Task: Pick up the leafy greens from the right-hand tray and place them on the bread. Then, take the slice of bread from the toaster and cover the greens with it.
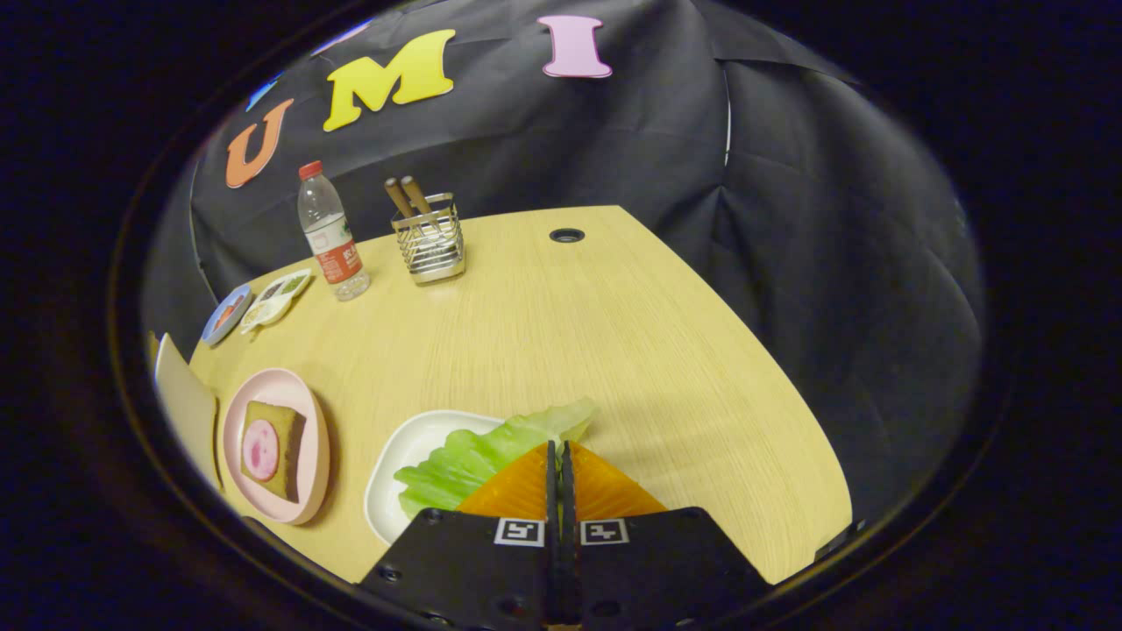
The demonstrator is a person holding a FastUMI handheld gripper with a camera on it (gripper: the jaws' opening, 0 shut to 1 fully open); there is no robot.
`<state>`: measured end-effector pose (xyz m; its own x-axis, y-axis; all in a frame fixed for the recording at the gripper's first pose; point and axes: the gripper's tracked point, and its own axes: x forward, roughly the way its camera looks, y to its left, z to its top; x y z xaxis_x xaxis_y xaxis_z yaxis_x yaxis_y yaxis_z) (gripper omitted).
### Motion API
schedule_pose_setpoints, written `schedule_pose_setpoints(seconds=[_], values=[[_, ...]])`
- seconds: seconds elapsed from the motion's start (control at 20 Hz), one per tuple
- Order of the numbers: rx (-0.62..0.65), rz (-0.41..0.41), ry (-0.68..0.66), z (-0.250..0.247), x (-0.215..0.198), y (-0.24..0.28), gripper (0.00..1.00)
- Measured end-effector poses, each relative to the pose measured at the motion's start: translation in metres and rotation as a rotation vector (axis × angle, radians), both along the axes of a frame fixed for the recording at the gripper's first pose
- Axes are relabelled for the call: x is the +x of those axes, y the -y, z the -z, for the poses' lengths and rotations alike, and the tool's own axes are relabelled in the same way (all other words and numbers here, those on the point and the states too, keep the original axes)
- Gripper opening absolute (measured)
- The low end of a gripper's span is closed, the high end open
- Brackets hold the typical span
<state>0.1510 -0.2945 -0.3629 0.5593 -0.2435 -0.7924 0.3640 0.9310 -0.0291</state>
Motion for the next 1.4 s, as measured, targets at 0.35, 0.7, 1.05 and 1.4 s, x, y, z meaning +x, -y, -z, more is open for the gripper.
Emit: schedule_pose_setpoints(seconds=[0.35,0.7,1.05,1.4], values=[[-0.079,-0.012,0.104,-0.061,-0.021,-0.015,0.0],[-0.114,-0.041,0.177,-0.093,-0.03,-0.058,0.0],[-0.159,-0.112,0.2,-0.112,-0.024,-0.117,0.0],[-0.201,-0.193,0.26,-0.14,-0.014,-0.2,0.0]])
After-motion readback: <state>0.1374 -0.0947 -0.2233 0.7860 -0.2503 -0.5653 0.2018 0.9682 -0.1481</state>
